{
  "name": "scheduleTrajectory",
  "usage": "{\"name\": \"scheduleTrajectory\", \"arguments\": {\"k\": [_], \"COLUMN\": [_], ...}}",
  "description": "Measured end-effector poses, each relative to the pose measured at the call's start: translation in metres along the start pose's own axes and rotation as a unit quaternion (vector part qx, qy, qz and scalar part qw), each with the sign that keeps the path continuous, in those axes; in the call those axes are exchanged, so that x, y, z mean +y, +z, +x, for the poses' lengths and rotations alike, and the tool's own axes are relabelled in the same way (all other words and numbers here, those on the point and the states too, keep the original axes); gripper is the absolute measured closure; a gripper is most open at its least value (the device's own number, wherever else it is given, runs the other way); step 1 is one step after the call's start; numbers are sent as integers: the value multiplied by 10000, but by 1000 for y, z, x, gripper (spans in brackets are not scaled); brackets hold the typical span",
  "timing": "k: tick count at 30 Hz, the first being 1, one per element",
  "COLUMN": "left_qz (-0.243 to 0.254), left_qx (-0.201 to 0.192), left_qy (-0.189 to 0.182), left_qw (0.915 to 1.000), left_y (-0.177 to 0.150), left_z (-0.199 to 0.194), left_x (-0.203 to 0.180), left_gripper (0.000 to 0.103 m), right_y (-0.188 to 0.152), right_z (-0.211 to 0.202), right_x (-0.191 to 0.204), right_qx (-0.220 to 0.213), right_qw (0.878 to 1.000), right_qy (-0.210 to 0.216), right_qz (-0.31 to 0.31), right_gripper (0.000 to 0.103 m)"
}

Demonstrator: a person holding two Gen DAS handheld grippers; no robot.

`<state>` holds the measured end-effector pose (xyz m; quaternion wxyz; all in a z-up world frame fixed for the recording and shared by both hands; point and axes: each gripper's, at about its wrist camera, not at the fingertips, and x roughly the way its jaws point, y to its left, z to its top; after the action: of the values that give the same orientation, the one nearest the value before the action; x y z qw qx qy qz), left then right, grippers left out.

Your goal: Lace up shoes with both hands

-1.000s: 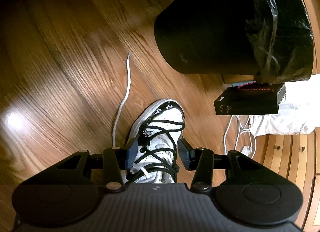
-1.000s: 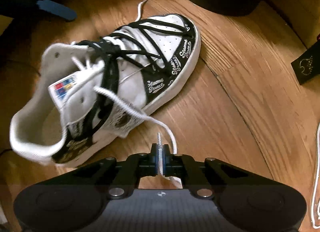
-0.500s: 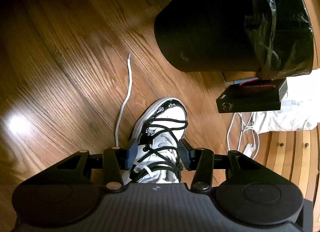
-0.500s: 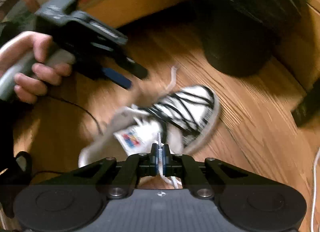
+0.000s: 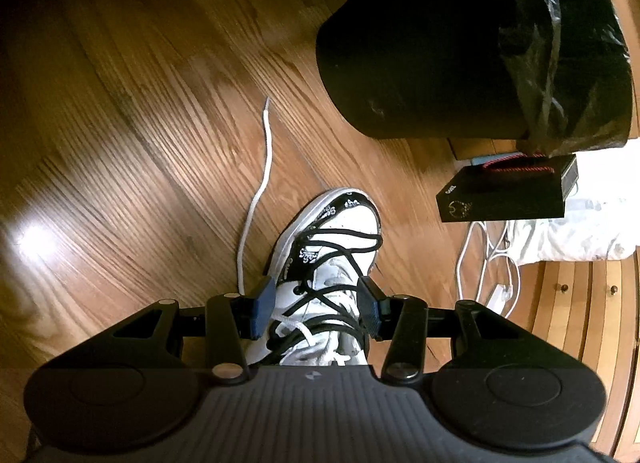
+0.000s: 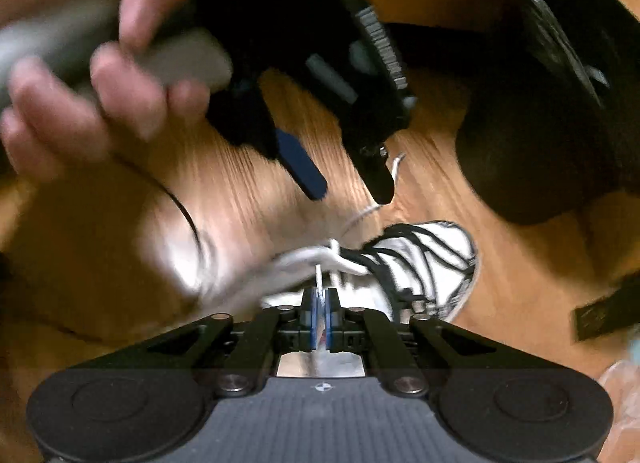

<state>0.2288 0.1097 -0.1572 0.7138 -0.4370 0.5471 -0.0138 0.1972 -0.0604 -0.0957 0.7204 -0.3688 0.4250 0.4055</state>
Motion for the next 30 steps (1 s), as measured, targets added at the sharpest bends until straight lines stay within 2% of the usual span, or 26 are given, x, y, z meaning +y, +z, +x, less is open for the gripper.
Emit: {"name": "scheduleTrajectory", "arguments": {"k": [6, 13, 30], "left_qz": [20, 35, 57], "left_qx": [-27, -22, 2], "left_qy": [60, 73, 35], "left_qw": [10000, 10000, 10000], "left_y": [0, 1, -1], "left_z": [1, 2, 1], "left_x": [1, 1, 0], "left_gripper": [55, 55, 55], "right_y": [-3, 0, 2], "right_z": [9, 6, 6], "right_x": [16, 21, 26], "right_qx": [78, -28, -74], "right_qw": [9982, 9967, 9966], "right_qy": [-297, -434, -490], "right_qz": [-510, -680, -654], "right_gripper": [98, 98, 98]}}
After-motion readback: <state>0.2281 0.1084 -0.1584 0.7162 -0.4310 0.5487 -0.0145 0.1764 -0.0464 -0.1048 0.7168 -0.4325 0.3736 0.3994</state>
